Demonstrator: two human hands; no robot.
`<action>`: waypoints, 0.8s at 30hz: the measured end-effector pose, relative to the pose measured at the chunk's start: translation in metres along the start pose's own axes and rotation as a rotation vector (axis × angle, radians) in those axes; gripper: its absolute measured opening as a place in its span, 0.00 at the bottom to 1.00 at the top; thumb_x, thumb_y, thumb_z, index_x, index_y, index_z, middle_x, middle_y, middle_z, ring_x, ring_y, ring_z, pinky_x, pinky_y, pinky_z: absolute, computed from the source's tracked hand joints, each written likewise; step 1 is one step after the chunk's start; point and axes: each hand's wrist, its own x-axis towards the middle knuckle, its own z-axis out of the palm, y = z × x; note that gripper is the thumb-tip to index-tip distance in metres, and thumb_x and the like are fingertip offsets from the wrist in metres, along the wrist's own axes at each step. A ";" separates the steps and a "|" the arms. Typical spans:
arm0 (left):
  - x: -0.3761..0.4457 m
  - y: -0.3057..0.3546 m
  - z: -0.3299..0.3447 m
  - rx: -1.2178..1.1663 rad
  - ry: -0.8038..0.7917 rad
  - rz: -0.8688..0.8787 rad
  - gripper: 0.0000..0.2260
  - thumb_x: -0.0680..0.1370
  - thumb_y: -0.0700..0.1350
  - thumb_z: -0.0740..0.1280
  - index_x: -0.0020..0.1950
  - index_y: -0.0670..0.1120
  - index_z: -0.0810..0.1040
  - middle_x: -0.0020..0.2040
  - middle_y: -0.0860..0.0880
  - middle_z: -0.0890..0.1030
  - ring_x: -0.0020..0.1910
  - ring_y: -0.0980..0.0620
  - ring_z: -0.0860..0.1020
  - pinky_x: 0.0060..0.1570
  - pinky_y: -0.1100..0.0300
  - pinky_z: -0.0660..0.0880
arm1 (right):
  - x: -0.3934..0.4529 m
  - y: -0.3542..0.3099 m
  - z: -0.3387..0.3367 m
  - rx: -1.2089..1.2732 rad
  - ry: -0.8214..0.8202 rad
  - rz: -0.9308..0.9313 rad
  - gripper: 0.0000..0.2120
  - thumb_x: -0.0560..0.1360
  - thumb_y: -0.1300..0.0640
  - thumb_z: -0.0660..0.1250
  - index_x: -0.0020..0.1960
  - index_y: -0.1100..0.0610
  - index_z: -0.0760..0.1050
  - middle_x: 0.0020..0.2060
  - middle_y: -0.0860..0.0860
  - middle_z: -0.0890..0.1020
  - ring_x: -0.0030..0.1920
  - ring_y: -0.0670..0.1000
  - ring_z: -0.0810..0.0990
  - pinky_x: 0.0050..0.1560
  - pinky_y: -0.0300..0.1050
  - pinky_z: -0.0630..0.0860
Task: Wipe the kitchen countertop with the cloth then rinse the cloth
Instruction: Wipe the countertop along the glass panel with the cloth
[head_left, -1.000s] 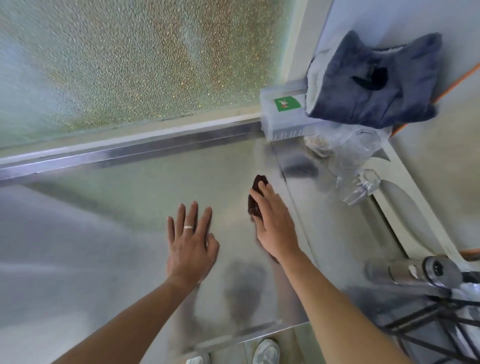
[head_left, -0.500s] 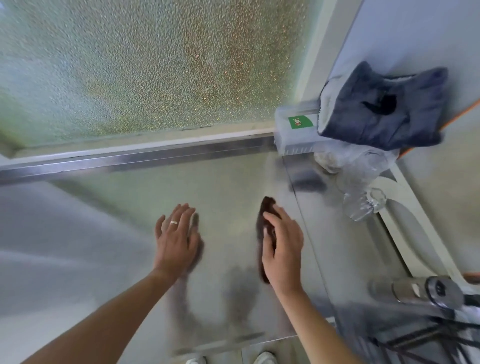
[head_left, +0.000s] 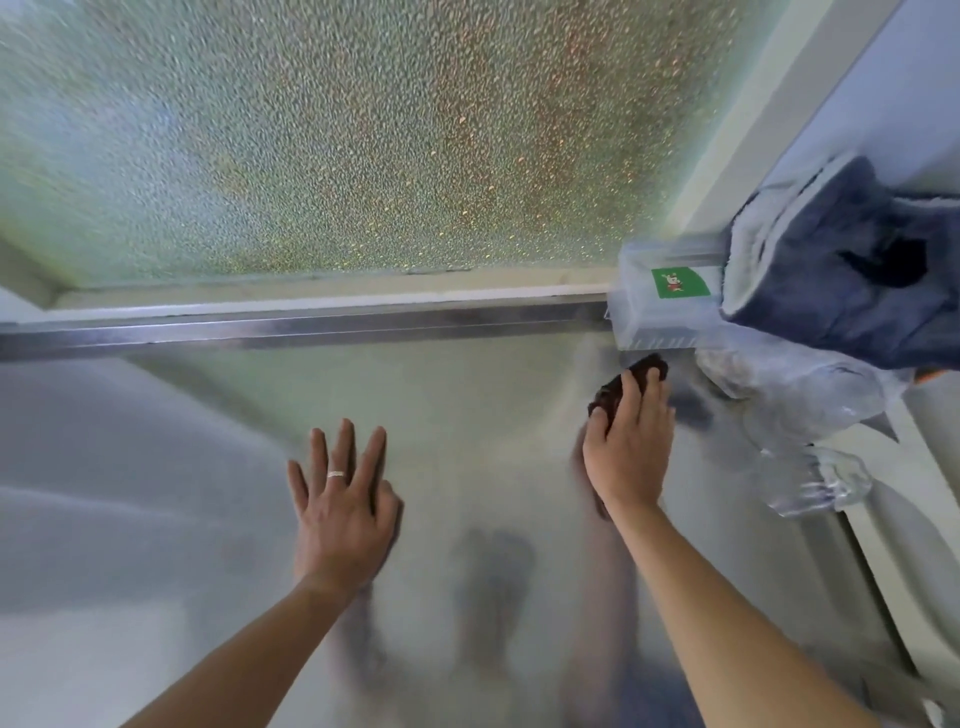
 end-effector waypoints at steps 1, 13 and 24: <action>0.000 0.000 0.000 0.000 -0.002 0.000 0.29 0.79 0.55 0.51 0.82 0.59 0.55 0.83 0.48 0.54 0.82 0.43 0.43 0.78 0.36 0.45 | 0.006 -0.006 0.004 0.002 -0.002 -0.023 0.25 0.82 0.54 0.57 0.77 0.58 0.62 0.80 0.60 0.60 0.81 0.60 0.55 0.80 0.61 0.56; 0.003 0.002 -0.002 -0.013 -0.015 -0.002 0.29 0.79 0.55 0.53 0.82 0.59 0.55 0.84 0.50 0.50 0.82 0.45 0.38 0.79 0.37 0.41 | 0.005 -0.089 0.041 0.165 -0.231 -0.513 0.27 0.80 0.60 0.58 0.78 0.52 0.63 0.82 0.50 0.58 0.83 0.52 0.51 0.82 0.54 0.50; 0.000 0.000 -0.006 -0.091 0.002 0.030 0.27 0.79 0.53 0.53 0.79 0.56 0.60 0.83 0.48 0.55 0.83 0.44 0.42 0.78 0.36 0.42 | -0.081 -0.100 0.031 0.263 -0.376 -0.629 0.27 0.77 0.60 0.55 0.74 0.46 0.67 0.80 0.43 0.63 0.81 0.43 0.53 0.82 0.48 0.51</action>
